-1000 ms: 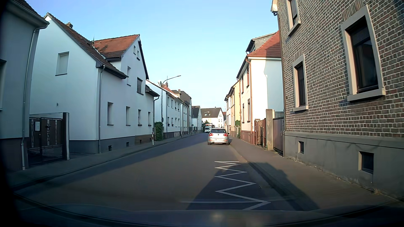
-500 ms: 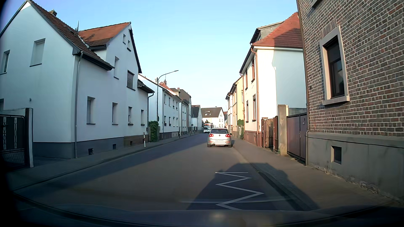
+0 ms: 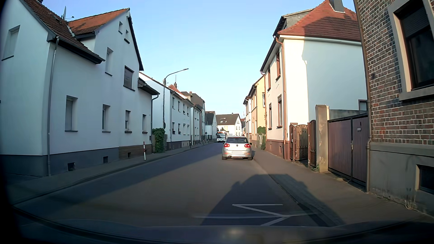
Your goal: Follow the waypoints while adhering to traffic rules and regulations
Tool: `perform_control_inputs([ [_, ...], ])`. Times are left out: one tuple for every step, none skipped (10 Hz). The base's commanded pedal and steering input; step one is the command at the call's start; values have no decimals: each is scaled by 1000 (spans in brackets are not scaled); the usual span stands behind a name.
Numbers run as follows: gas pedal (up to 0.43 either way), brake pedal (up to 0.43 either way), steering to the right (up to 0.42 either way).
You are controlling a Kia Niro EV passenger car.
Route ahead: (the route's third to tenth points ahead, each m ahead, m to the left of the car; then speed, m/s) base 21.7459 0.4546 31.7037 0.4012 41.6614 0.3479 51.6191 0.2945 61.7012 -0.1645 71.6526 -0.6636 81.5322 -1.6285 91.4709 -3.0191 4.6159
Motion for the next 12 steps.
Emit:
perform_control_inputs([
  [0,262,3],
  [0,256,10],
  [0,256,12],
  [0,256,11],
  [0,256,12],
  [0,262,15],
  [0,262,18],
  [0,262,19],
  [0,262,19],
  [0,268,19],
  [0,268,18],
  [0,268,14],
])
